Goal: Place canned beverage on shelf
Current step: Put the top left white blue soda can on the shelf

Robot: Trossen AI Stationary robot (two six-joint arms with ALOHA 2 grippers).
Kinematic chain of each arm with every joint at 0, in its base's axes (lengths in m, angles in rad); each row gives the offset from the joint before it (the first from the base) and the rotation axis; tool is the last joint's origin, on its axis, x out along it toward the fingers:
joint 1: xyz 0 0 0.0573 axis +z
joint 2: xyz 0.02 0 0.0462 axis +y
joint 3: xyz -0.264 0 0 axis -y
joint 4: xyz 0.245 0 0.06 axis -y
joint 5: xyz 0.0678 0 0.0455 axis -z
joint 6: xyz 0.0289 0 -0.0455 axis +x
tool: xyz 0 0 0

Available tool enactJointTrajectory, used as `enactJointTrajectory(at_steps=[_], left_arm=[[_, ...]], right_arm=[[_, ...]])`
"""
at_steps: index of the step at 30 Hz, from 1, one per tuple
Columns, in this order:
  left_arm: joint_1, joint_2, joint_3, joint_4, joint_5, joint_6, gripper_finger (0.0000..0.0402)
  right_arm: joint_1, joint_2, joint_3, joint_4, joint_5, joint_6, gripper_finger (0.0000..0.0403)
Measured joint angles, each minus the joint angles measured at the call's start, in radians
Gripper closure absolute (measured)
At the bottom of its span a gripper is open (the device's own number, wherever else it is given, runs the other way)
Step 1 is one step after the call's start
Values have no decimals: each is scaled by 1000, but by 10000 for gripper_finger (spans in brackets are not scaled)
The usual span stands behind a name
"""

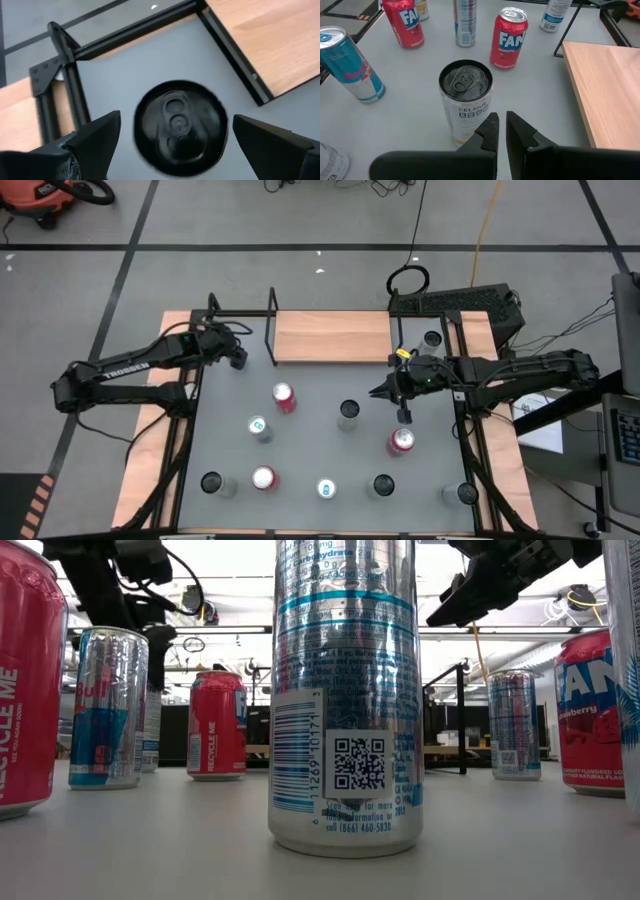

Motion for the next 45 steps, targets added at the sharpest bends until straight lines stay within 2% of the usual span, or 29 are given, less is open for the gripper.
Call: enactJointTrajectory(at_steps=[8,20,24,30,37,45], left_arm=[[0,0,-55,95,-4,3,26],[0,-1,-57,96,10,2,162],[-1,-1,-27,87,62,9,165],[0,-3,68,69,67,65,165],[-6,-4,231,55,132,158,165],[-78,-4,413,51,155,238,165]], right_arm=[[0,0,0,5,0,2,403],[0,0,0,4,0,1,403],[0,0,0,25,0,2,403],[0,1,0,88,0,23,403],[12,32,1,155,-1,63,403],[59,136,1,340,-2,64,403]])
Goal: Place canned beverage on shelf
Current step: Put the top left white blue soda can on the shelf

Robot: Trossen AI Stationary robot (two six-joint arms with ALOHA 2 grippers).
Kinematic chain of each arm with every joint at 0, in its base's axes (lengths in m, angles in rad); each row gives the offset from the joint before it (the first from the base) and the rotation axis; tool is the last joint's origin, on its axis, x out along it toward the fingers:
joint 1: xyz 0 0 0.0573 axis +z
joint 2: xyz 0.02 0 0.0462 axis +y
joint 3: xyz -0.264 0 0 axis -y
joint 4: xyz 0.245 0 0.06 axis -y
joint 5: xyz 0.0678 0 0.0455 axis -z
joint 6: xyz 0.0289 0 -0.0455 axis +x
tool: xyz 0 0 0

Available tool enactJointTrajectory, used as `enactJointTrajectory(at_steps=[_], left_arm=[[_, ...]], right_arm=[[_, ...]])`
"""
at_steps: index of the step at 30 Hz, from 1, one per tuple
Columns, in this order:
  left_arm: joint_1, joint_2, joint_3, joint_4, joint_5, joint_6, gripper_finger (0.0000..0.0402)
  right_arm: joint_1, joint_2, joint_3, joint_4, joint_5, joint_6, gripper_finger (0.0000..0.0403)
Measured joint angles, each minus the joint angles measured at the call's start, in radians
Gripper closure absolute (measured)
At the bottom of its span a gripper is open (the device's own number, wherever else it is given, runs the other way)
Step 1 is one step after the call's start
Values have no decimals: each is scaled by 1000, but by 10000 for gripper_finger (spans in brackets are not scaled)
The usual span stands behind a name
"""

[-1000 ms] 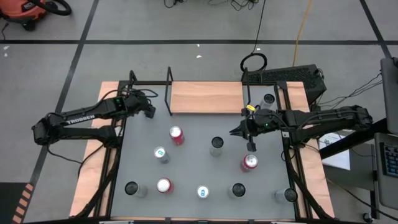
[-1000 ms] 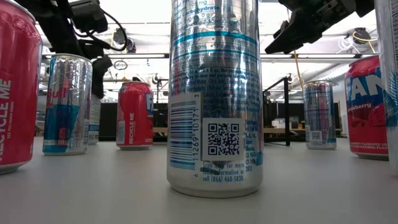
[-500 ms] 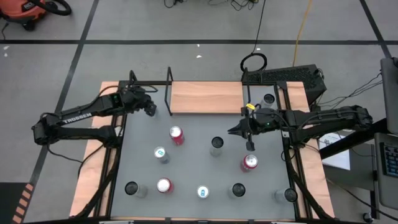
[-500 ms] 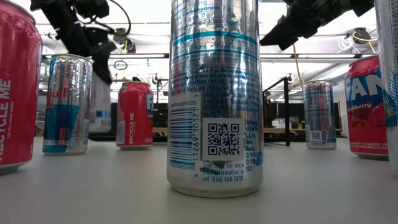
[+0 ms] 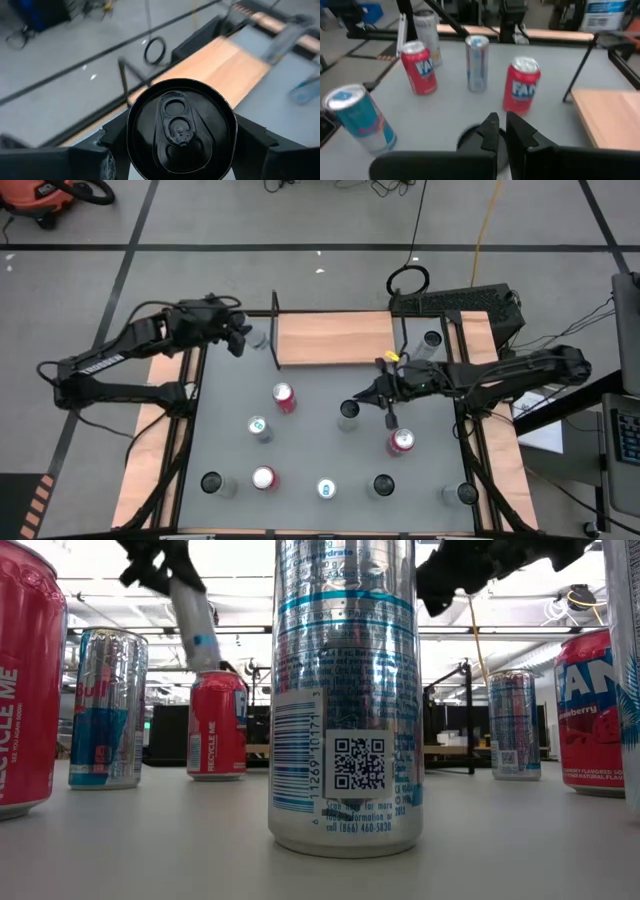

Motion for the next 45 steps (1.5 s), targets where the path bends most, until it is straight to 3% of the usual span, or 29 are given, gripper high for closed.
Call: enactJointTrajectory(at_steps=[7,14,18,23,32,37,41,45], left_arm=[[-87,0,109,17,10,36,165],[-150,0,156,64,7,74,165],[-183,12,157,153,100,130,165],[-232,69,157,295,218,250,165],[-277,196,157,462,375,483,165],[-292,266,157,519,515,613,165],[-301,311,157,551,607,710,165],[-312,360,156,573,611,815,165]], right_arm=[[12,76,0,228,2,26,403],[12,97,0,348,3,25,398],[12,97,0,420,9,17,377],[12,97,0,484,75,-7,320],[11,97,0,527,86,-5,169],[9,97,0,531,129,-48,92],[8,97,0,539,134,-72,49],[8,97,0,538,122,-74,28]])
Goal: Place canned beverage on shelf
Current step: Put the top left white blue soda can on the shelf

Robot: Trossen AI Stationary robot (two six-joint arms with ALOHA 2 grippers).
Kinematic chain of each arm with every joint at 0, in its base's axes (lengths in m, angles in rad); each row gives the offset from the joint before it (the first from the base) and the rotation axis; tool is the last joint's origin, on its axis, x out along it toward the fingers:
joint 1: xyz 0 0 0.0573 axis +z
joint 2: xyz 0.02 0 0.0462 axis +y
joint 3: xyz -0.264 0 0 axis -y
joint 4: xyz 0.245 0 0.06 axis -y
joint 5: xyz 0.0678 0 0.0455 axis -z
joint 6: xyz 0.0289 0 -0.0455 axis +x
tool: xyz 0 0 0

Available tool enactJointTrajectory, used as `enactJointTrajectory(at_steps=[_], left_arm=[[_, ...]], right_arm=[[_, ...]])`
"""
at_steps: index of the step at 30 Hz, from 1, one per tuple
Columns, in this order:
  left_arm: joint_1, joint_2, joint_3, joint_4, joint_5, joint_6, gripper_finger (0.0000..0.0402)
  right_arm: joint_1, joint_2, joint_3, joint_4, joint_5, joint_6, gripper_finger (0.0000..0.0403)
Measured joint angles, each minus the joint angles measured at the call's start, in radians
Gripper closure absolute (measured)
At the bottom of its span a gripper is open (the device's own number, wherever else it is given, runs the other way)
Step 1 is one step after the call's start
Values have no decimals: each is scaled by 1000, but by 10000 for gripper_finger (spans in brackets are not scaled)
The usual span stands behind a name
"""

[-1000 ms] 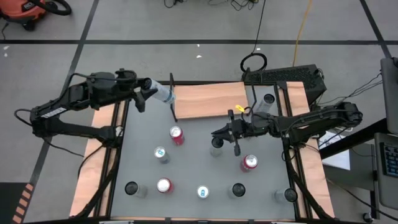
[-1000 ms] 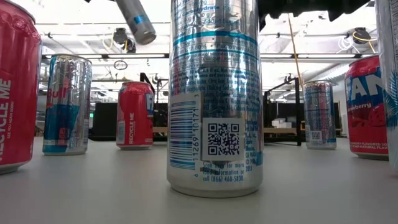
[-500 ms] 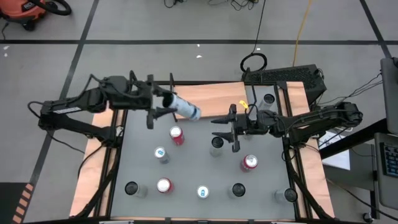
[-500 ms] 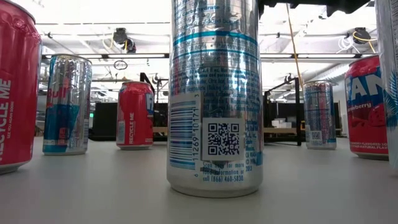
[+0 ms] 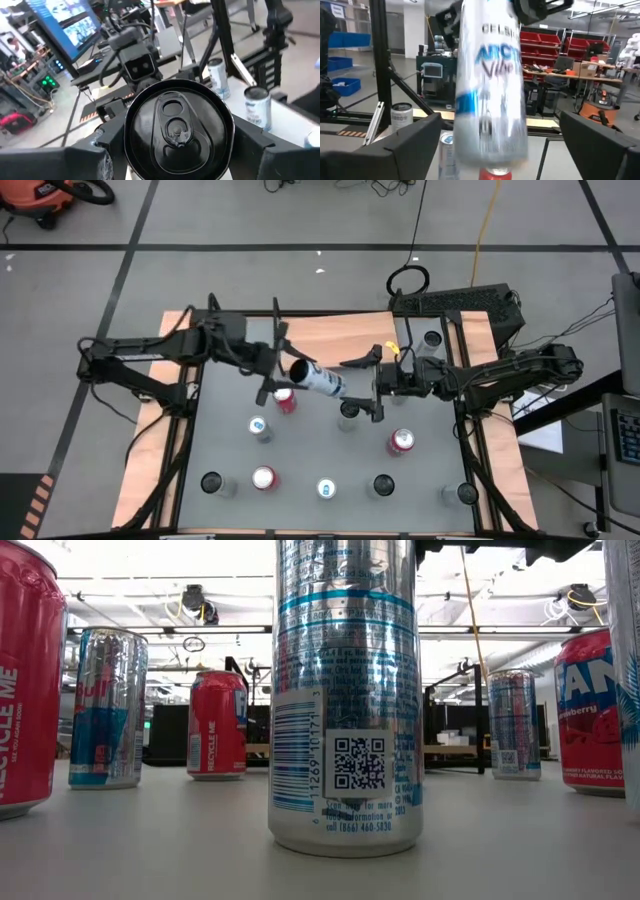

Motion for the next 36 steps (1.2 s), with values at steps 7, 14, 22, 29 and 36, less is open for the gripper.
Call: enactJointTrajectory(at_steps=[7,14,22,29,36], left_arm=[[-5,69,0,94,22,89,165],[-9,110,0,133,53,151,165],[-10,123,0,128,55,151,151],[-10,123,0,138,42,152,113],[-11,121,0,143,-26,87,109]], right_arm=[[0,4,0,-16,-115,33,26],[-1,6,0,-60,-119,39,45],[-1,6,0,-104,-117,21,144],[-1,5,0,-116,-116,0,208],[-2,5,0,-106,-106,-10,186]])
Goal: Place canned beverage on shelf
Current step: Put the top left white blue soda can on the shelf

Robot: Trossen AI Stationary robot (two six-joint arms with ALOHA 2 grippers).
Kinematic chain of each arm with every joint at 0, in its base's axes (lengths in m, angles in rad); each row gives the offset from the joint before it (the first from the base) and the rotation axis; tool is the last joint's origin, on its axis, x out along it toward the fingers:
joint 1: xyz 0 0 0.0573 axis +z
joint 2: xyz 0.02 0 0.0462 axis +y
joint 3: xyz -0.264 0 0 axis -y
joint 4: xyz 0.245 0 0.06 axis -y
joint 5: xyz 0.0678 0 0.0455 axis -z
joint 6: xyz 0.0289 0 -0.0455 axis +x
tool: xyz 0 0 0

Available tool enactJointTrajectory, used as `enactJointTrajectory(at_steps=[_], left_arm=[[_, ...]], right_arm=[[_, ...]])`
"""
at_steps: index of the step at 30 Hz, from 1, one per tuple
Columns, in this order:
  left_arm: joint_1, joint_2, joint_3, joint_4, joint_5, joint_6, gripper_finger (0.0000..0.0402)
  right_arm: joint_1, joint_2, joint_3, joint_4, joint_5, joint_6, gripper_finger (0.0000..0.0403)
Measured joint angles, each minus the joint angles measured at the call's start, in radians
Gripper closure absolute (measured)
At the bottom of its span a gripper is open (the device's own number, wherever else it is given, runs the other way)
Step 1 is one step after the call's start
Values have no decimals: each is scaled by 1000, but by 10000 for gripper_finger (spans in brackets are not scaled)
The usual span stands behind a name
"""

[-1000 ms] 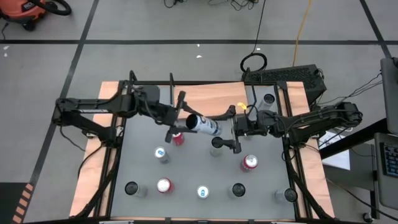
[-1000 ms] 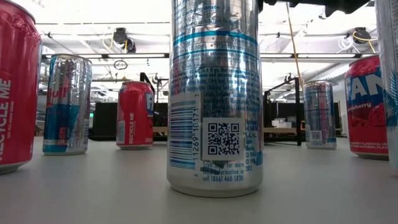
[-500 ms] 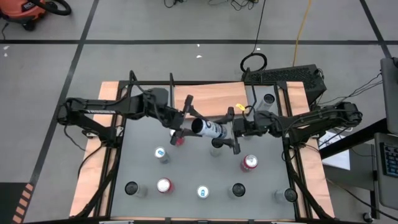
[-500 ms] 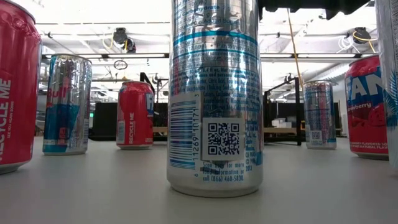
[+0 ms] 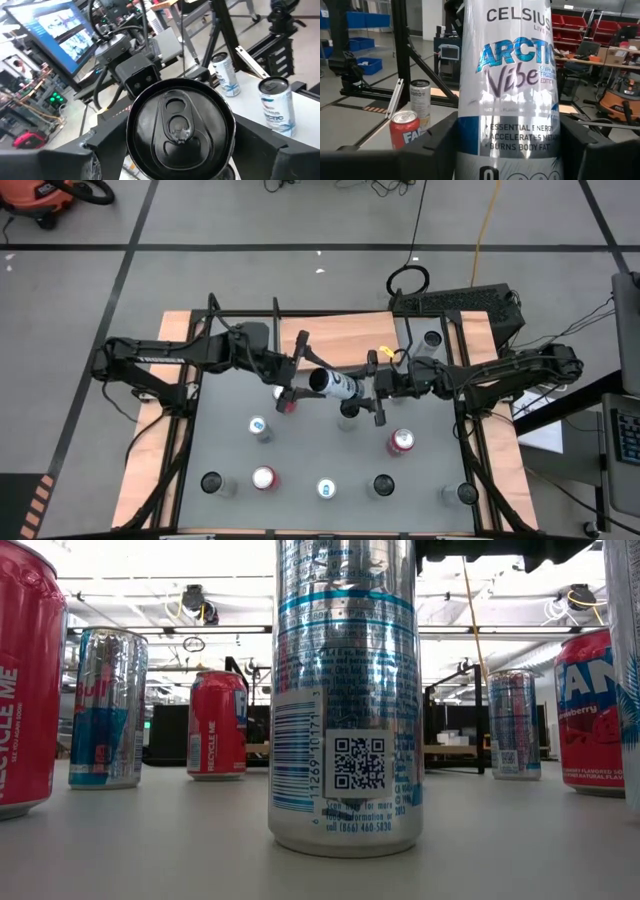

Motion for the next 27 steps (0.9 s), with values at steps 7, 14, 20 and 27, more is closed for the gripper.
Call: enactJointTrajectory(at_steps=[7,14,20,27], left_arm=[[0,-1,0,5,-54,-67,107],[-6,-6,1,-14,-143,-120,107],[-13,-24,1,-17,-266,-205,107],[-44,-35,2,-33,-432,-354,107]], right_arm=[[1,0,-1,17,53,-21,194],[0,-8,-1,11,89,-28,200],[2,-37,-1,1,171,-48,200],[5,-51,-1,-18,296,-55,200]])
